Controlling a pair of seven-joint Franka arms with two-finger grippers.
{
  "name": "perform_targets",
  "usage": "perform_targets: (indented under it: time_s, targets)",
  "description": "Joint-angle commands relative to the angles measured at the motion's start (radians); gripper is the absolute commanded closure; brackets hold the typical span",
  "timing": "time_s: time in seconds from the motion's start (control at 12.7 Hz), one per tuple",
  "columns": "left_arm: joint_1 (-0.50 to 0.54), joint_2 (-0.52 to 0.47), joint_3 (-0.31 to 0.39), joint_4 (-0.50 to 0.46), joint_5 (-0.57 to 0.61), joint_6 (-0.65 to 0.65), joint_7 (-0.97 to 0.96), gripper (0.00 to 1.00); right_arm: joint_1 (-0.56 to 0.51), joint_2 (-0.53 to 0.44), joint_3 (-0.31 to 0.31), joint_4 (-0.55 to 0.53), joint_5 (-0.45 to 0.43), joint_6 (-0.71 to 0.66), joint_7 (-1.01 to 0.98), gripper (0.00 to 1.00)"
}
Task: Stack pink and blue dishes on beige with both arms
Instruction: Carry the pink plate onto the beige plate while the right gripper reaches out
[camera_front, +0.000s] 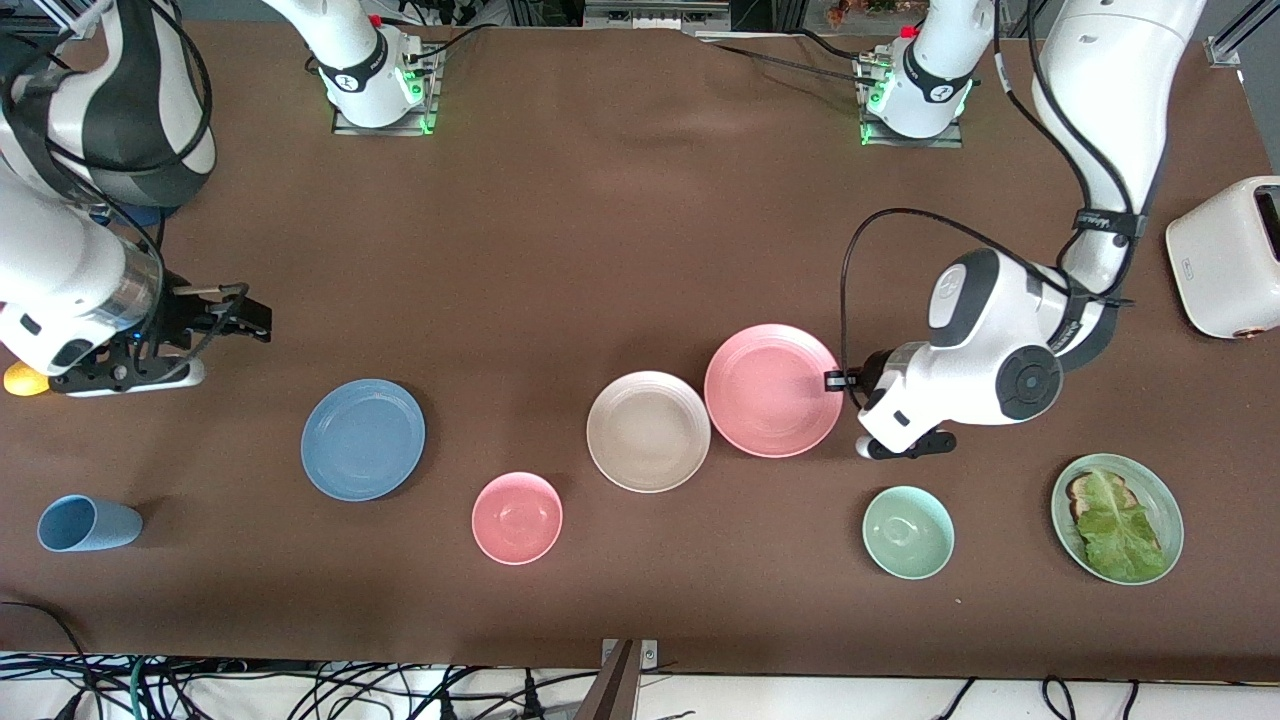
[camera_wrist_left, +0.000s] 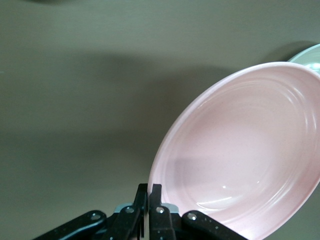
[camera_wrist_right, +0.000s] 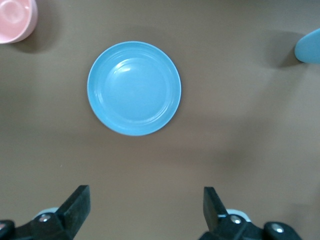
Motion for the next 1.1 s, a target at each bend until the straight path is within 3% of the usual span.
perform_targets:
  time_s: [0.0, 0.24, 0.55, 1.02]
  targets:
    - [-0.069, 0.107, 0.009, 0.159, -0.021, -0.002, -0.073, 1.0, -0.03, 0.083, 0.001, 0.018, 0.005, 0.059, -0.012, 0.0]
    - [-0.146, 0.145, 0.015, 0.162, -0.01, 0.1, -0.138, 1.0, -0.05, 0.169, 0.001, 0.021, 0.0, 0.162, -0.014, 0.0]
    - [-0.207, 0.165, 0.043, 0.164, -0.007, 0.123, -0.149, 1.0, -0.085, 0.298, 0.003, 0.023, 0.028, 0.313, -0.018, 0.0]
    - [-0.237, 0.215, 0.049, 0.194, -0.013, 0.171, -0.172, 1.0, -0.09, 0.401, 0.006, 0.024, 0.078, 0.432, -0.014, 0.02]
